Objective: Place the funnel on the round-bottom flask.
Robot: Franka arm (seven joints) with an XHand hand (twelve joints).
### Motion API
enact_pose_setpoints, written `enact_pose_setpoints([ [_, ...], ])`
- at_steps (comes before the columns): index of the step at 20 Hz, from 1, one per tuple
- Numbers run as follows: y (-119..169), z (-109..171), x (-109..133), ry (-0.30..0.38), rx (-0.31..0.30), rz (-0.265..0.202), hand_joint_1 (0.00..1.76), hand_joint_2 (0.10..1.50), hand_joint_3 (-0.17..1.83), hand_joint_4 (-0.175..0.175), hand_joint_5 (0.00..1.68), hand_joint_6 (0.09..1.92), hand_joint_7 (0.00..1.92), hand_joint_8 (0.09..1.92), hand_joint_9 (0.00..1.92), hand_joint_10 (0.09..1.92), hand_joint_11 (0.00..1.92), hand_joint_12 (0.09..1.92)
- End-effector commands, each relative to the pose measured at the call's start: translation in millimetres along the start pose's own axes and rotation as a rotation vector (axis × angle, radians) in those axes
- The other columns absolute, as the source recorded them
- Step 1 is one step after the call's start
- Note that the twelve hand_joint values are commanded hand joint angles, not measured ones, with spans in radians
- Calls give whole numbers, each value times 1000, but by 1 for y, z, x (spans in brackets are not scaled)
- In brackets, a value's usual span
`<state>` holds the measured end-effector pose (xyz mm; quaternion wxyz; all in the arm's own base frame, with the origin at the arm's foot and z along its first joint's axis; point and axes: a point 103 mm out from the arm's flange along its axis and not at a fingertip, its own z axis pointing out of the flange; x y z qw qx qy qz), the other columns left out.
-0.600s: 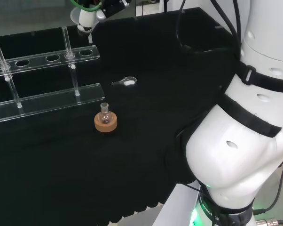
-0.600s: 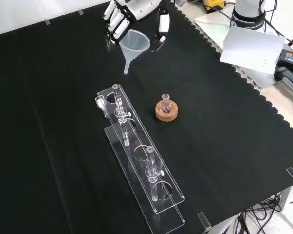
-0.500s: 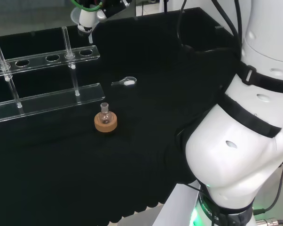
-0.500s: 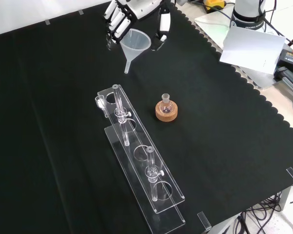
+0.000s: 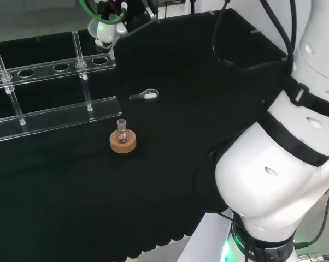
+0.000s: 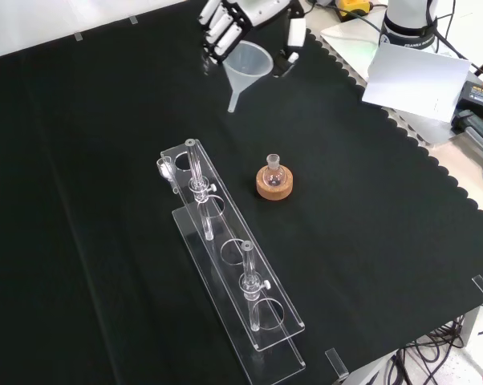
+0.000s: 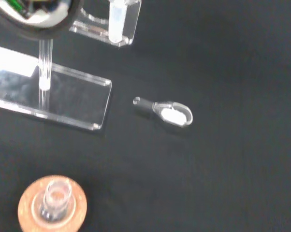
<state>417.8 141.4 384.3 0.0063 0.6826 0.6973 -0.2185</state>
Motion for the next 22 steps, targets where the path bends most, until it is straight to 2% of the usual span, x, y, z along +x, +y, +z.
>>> enact_pose_setpoints([
  [1, -32, 21, 12, 10, 13, 34, 796, 750, 585, 10, 630, 118, 515, 640, 777, 507, 552, 1283],
  [15, -32, 83, 27, 33, 96, 5, 783, 768, 583, 7, 679, 154, 527, 645, 801, 510, 567, 1275],
  [22, -27, 95, 37, 37, 112, -13, 785, 771, 581, 6, 684, 169, 529, 645, 804, 506, 575, 1271],
])
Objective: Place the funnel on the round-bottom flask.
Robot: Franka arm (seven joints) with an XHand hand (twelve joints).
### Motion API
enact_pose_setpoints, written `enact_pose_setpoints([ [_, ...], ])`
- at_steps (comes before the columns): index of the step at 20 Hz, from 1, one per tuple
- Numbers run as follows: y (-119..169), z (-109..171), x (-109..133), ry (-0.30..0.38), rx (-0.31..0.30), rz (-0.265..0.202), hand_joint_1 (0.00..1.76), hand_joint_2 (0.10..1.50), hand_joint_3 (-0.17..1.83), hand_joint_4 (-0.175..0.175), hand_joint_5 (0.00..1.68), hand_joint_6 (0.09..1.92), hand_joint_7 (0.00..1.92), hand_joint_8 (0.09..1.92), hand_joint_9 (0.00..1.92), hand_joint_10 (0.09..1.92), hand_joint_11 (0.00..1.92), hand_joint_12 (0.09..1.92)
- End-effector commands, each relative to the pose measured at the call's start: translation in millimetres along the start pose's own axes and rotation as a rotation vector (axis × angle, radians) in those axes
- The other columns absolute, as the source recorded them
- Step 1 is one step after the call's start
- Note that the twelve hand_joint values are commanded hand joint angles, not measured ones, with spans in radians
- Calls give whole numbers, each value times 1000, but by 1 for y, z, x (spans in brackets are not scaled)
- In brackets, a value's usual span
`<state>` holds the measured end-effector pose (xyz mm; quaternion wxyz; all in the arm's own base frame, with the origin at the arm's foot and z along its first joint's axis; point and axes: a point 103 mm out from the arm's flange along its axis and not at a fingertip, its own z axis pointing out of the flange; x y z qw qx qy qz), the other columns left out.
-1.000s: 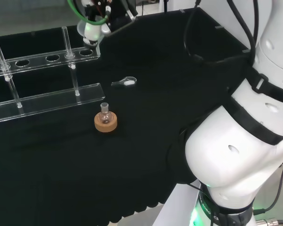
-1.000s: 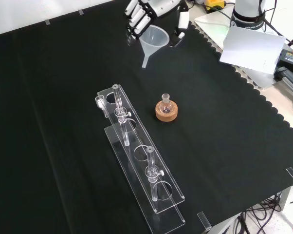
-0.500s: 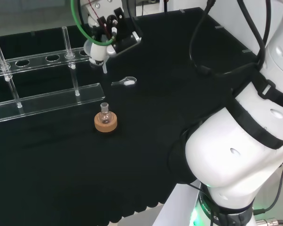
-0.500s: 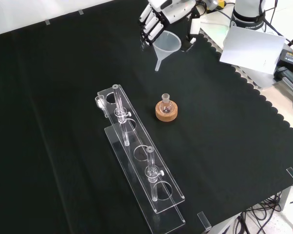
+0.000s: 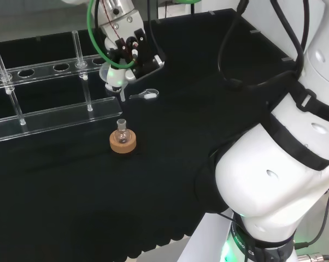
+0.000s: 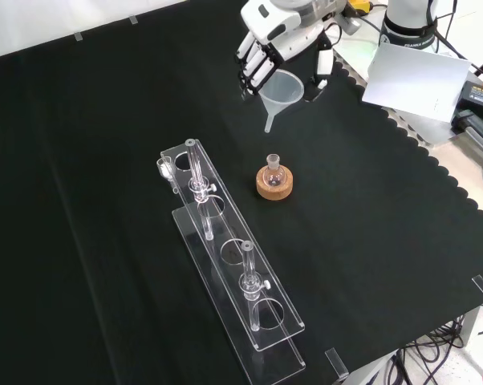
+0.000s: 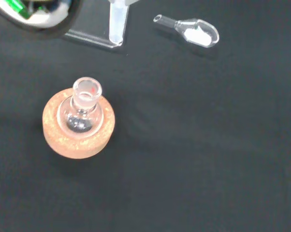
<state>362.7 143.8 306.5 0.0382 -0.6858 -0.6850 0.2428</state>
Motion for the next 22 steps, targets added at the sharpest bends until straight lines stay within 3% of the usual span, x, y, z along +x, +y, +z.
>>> enact_pose_setpoints([
  [1, 4, 11, 8, 6, 17, -15, 786, 771, 581, 5, 684, 171, 529, 645, 804, 505, 576, 1270],
  [8, 11, 25, 13, 23, 43, -32, 787, 773, 580, 4, 687, 186, 530, 645, 805, 502, 583, 1266],
  [22, 21, 44, 21, 26, 69, -43, 789, 778, 578, 3, 612, 382, 527, 648, 807, 493, 589, 1258],
])
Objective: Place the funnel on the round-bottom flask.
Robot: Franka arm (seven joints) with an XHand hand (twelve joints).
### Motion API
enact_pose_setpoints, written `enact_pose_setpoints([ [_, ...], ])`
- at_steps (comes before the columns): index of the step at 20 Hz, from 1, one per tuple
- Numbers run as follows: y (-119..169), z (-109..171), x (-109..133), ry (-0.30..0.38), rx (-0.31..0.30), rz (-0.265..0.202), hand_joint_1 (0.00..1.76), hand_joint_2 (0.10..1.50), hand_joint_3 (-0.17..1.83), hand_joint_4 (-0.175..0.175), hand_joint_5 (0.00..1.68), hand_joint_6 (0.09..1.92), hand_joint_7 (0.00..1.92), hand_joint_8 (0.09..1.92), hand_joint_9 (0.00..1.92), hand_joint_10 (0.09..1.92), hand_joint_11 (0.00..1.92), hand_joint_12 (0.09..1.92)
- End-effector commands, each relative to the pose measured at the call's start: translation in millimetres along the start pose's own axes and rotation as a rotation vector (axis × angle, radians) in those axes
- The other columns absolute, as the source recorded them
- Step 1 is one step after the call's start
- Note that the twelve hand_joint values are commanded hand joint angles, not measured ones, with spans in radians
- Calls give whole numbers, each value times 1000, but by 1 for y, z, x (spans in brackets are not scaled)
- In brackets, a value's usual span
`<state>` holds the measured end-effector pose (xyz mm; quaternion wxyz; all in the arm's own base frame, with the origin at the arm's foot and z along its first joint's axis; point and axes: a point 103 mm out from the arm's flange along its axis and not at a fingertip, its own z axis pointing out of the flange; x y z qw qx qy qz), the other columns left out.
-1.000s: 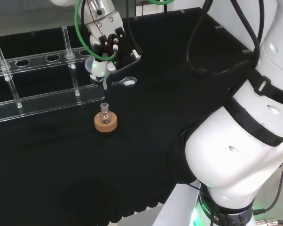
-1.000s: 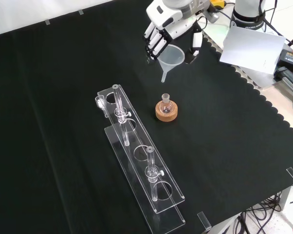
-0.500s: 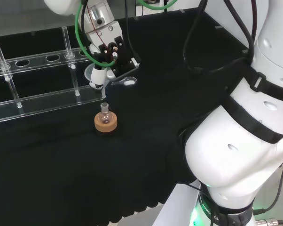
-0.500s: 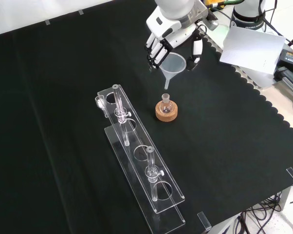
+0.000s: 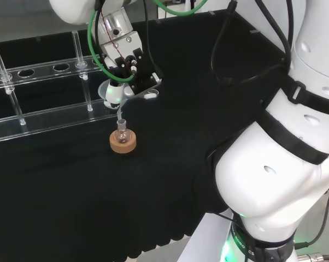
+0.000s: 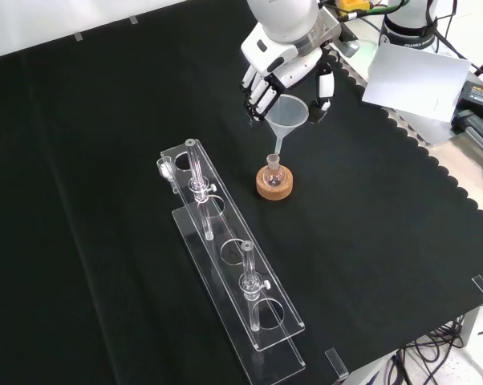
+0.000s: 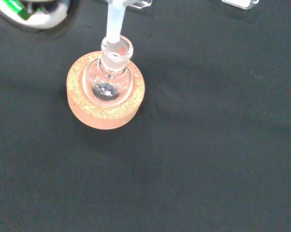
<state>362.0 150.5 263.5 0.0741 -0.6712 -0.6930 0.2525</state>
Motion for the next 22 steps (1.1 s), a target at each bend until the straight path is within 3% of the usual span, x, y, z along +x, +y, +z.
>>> enact_pose_setpoints([
  [1, 6, 9, 0, 2, 7, 4, 789, 778, 578, 3, 612, 385, 527, 648, 807, 493, 589, 1259],
  [22, 32, 23, 7, -14, 55, -9, 791, 779, 582, 1, 605, 430, 525, 652, 805, 497, 589, 1260],
])
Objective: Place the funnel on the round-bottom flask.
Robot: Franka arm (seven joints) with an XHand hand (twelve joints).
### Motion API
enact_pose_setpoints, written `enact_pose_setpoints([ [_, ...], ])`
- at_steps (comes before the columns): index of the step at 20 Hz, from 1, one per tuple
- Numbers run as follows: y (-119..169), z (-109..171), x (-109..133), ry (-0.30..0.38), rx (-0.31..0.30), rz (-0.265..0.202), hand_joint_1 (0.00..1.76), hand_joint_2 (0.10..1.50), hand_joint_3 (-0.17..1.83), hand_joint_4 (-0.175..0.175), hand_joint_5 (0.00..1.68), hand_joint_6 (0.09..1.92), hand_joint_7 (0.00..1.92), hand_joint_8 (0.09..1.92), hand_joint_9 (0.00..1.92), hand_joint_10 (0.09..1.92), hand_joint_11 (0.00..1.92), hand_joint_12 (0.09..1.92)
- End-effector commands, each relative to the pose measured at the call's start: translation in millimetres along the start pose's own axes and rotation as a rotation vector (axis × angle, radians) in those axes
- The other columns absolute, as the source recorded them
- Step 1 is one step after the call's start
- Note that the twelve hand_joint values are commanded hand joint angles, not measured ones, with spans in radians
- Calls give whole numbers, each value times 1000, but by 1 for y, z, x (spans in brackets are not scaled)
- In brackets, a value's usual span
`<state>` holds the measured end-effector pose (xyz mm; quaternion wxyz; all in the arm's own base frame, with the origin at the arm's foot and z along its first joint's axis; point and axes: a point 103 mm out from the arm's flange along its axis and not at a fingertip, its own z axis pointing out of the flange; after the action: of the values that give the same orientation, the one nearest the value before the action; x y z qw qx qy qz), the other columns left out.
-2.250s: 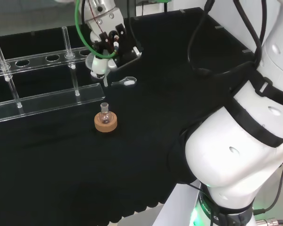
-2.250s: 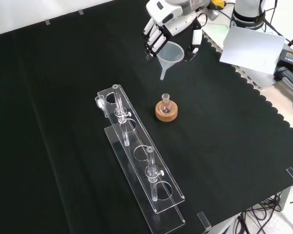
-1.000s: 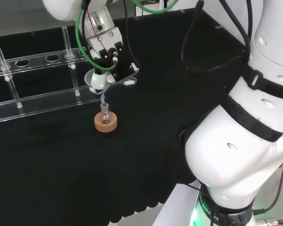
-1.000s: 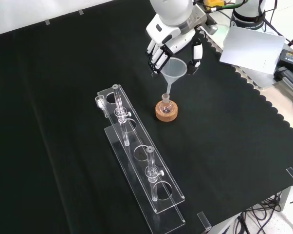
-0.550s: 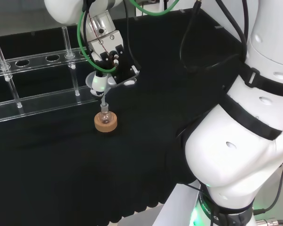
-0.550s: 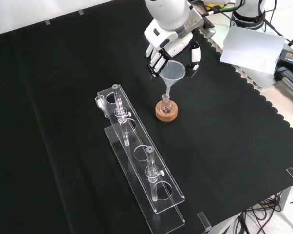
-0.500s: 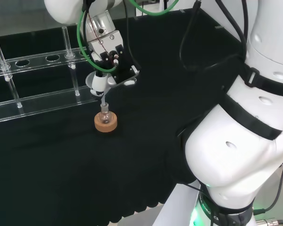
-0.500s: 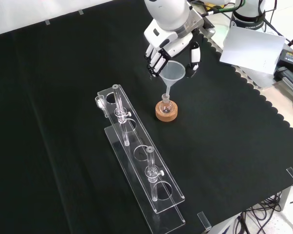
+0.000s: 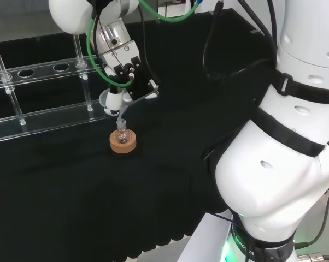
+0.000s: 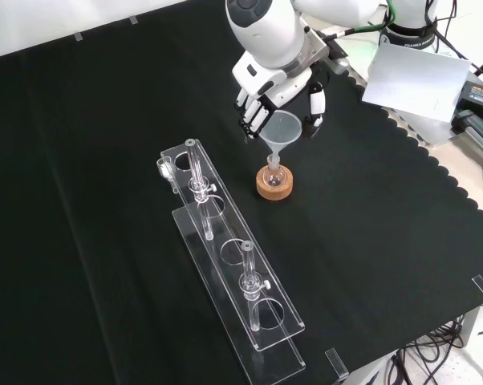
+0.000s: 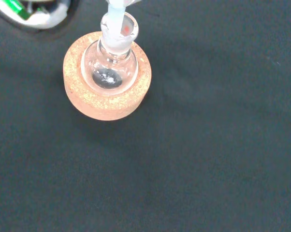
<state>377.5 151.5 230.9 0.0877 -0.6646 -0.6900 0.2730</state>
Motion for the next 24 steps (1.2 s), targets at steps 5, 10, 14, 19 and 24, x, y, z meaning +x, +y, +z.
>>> enact_pose_setpoints([
  [5, 6, 4, -1, -4, 17, 1, 792, 779, 583, 1, 602, 439, 524, 653, 804, 498, 589, 1260],
  [10, 10, 8, 0, -6, 13, -4, 792, 779, 584, 1, 599, 447, 523, 654, 803, 498, 589, 1260],
  [14, 11, 10, 0, -5, 22, -2, 792, 778, 584, 1, 597, 453, 523, 655, 803, 499, 589, 1260],
  [19, 11, 10, -2, 2, 24, -4, 791, 779, 585, 0, 594, 460, 523, 656, 802, 501, 588, 1260],
  [24, 11, 11, -3, 8, 32, -8, 791, 778, 585, 0, 589, 464, 522, 657, 798, 500, 587, 1260],
])
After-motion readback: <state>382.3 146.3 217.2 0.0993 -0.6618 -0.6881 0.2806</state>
